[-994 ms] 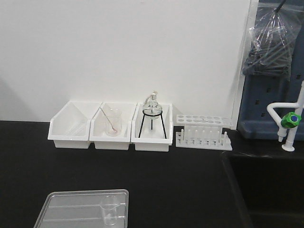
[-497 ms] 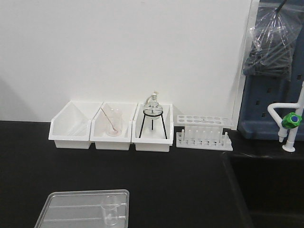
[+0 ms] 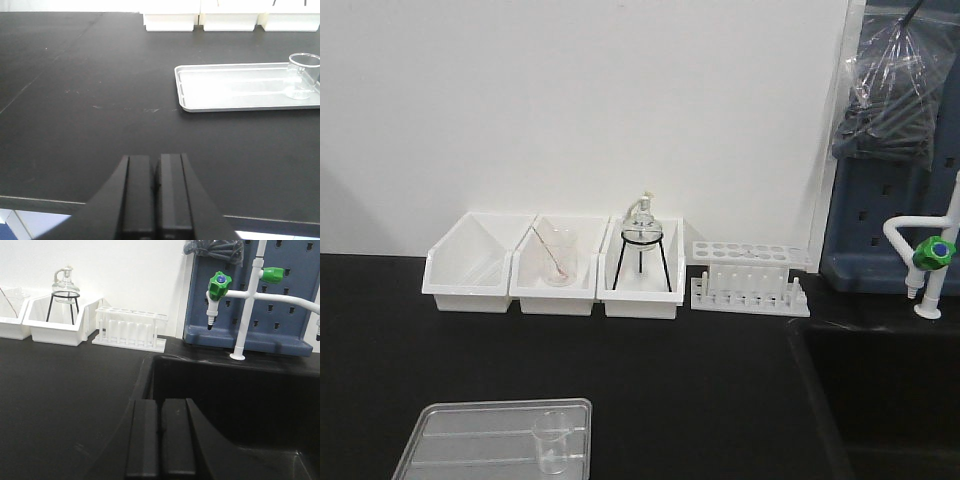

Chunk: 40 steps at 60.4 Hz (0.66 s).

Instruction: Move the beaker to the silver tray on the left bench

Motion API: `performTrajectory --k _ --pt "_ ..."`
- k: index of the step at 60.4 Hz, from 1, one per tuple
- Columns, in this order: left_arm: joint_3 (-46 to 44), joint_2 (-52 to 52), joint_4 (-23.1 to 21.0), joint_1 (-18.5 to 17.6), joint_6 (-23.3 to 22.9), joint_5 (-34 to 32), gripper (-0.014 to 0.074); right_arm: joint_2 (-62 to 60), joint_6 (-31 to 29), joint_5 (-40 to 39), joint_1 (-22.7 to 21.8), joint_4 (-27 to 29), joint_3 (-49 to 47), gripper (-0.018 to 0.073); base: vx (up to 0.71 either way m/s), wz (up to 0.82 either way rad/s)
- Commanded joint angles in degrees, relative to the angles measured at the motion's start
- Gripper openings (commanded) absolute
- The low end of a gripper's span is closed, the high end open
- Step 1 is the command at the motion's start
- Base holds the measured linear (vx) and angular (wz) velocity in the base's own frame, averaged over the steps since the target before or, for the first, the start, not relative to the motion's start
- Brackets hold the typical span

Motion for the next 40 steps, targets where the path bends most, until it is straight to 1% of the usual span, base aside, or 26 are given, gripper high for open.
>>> performTrajectory --k 1,40 --pt "1.1 -0.4 -0.4 0.0 0.0 -4.5 0.0001 -0.7 -0.1 -4.0 -0.3 0.0 0.3 -0.0014 0.00 0.00" --pt "1.1 -0.4 -0.4 0.0 0.0 -4.5 0.0001 -0.7 -0.1 -4.0 -0.3 0.0 0.3 -0.0013 0.00 0.00"
